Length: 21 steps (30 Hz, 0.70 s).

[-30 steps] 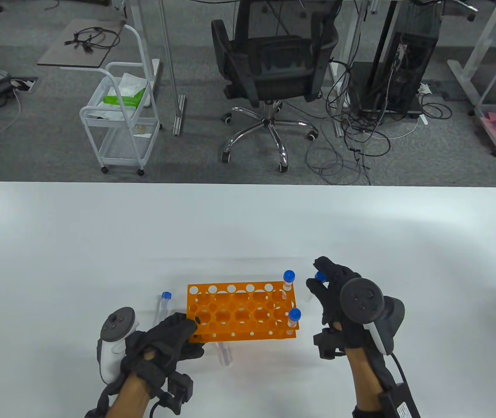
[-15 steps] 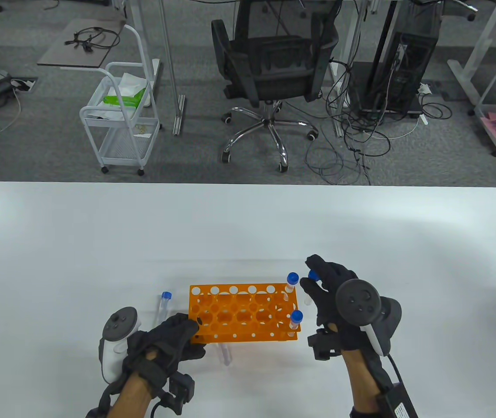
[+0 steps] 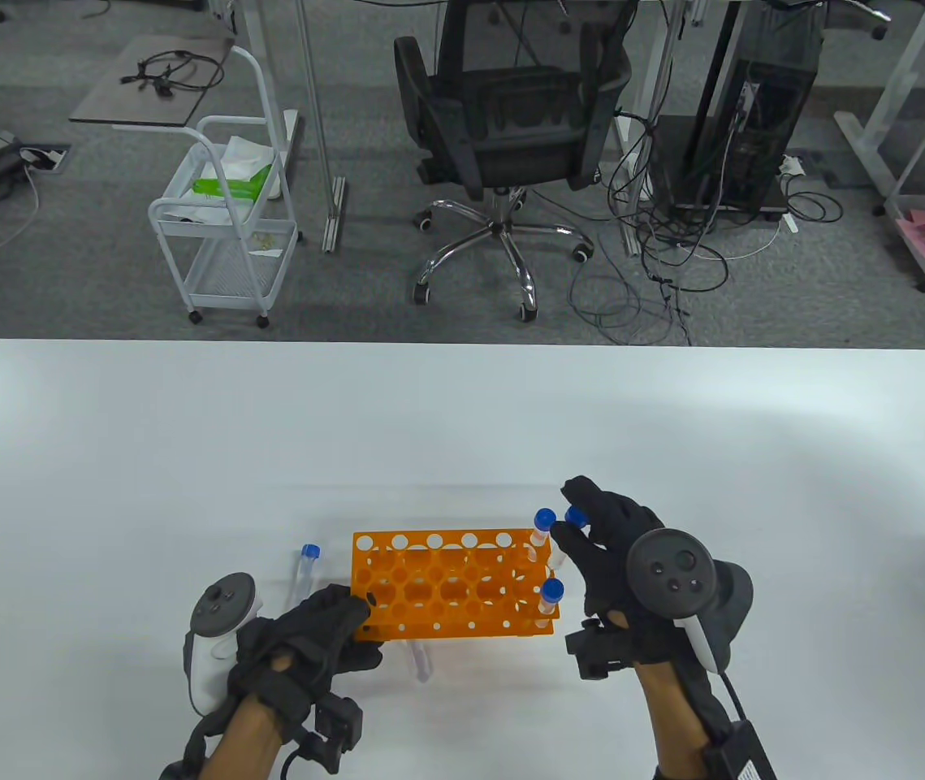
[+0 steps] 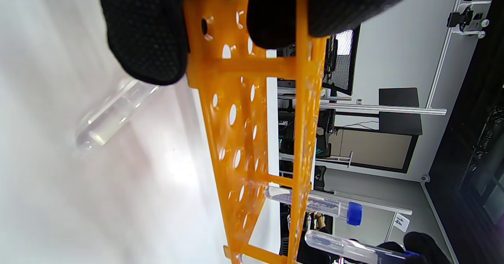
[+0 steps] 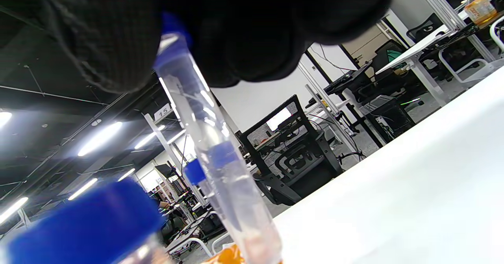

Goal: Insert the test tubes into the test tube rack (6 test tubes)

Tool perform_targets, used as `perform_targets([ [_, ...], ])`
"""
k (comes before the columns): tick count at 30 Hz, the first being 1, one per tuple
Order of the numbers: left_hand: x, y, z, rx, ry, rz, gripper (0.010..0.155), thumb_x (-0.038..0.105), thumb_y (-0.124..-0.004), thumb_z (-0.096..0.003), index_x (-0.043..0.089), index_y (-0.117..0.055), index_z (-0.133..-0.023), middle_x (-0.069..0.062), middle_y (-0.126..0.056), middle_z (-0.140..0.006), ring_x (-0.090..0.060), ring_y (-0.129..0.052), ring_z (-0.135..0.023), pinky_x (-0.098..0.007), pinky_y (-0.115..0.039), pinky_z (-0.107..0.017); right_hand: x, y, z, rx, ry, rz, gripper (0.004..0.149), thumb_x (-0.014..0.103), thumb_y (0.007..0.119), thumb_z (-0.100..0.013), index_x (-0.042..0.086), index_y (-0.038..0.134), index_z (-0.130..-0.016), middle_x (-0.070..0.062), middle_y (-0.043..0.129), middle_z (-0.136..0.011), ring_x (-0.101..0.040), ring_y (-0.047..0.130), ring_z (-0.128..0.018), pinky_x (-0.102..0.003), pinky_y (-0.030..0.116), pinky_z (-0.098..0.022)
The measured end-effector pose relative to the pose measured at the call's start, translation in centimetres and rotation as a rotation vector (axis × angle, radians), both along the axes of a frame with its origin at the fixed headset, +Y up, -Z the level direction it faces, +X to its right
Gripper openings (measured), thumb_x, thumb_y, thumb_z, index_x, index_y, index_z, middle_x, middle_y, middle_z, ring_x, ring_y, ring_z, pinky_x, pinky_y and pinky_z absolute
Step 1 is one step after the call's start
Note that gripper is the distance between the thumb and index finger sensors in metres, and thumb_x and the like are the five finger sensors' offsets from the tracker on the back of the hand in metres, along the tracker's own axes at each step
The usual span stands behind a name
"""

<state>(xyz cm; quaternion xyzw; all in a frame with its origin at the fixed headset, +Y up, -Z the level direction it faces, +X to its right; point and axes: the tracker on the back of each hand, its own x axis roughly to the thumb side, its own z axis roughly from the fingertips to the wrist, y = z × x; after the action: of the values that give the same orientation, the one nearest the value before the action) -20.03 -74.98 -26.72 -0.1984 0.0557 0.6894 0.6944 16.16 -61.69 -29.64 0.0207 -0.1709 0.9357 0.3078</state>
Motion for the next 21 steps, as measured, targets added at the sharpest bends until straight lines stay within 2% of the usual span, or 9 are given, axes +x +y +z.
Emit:
perform_targets([
  [9, 0.0, 0.0, 0.0, 0.001, 0.0, -0.002, 0.044, 0.039, -0.071, -0.0472, 0.013, -0.073, -0.082, -0.026, -0.049, -0.104, -0.043, -0.085, -0.08, -0.043, -0.09, -0.051, -1.8, 0.6, 0.9, -0.002, 0.076, 0.011, 0.054, 0.047, 0.09, -0.039, 0.035, 0.078, -0.09, 0.004, 0.091, -0.087, -0.019, 0.098, -0.066, -0.039, 0.086, -0.046],
  [21, 0.0, 0.0, 0.0, 0.003, -0.005, 0.001, 0.044, 0.039, -0.071, -0.0473, 0.013, -0.073, -0.082, -0.026, -0.049, -0.104, -0.043, -0.085, -0.08, -0.043, -0.09, -0.051, -3.9, -0.3, 1.4, 0.012, 0.124, 0.103, 0.054, 0.046, 0.09, -0.039, 0.036, 0.078, -0.091, 0.006, 0.09, -0.089, -0.019, 0.097, -0.071, -0.043, 0.084, -0.052],
])
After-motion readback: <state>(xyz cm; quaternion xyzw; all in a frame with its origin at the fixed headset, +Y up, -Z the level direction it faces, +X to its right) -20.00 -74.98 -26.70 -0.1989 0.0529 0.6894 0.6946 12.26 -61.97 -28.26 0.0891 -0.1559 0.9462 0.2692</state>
